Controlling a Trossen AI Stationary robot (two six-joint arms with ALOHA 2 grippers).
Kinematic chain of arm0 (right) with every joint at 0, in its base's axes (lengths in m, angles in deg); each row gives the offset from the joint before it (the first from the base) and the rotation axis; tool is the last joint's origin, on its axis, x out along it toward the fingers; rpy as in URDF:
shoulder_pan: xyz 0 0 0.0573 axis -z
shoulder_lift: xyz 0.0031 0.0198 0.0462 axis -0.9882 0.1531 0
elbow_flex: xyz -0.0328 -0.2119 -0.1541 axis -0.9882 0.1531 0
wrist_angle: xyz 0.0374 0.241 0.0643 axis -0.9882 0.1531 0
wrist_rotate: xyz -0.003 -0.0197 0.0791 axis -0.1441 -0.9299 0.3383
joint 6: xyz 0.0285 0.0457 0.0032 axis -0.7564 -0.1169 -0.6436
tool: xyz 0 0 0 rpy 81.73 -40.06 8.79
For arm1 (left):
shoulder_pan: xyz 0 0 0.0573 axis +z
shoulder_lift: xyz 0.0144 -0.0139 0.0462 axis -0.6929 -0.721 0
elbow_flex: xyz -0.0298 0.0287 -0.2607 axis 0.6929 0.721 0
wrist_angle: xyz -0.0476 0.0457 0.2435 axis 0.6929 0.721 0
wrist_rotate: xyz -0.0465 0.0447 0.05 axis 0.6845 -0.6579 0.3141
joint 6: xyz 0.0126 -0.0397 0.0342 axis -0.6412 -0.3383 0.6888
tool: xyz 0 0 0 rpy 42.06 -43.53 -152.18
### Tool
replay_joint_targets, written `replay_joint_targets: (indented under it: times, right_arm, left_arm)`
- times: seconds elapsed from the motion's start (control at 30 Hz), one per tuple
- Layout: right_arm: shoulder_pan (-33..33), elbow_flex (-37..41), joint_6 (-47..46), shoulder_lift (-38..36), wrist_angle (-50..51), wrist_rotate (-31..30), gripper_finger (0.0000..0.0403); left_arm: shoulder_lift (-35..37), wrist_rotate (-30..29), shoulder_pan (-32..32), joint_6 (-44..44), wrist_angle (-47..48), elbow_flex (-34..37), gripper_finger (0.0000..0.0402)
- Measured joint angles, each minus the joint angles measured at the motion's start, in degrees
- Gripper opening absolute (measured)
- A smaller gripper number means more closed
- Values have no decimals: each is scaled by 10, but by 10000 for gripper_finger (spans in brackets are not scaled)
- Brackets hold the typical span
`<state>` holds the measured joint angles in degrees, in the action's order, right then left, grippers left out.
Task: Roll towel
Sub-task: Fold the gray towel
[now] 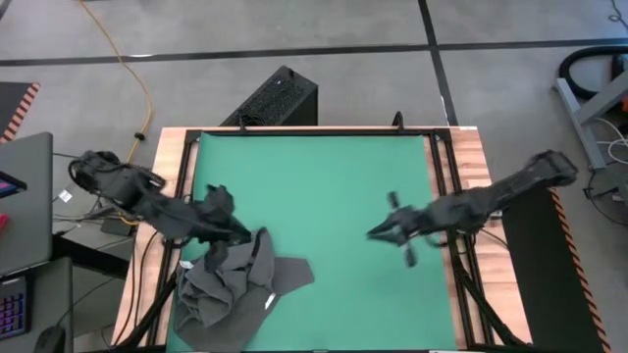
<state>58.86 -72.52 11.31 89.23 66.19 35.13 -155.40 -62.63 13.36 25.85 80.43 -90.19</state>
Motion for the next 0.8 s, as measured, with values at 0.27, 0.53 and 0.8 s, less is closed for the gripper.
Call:
replay_joint_targets:
  times: [0.27, 0.53, 0.8]
  right_arm:
    - [-16, -213, 73, 289, -6, 2, 170]
    - [-8, -423, 71, 495, -10, 15, 225]
    - [-14, -558, 19, 630, -10, 24, 215]
  left_arm:
    - [44, -92, -84, -19, 104, -4, 50]
    - [42, -82, -129, -11, 170, -3, 50]
    - [42, -102, -187, 1, 183, -3, 50]
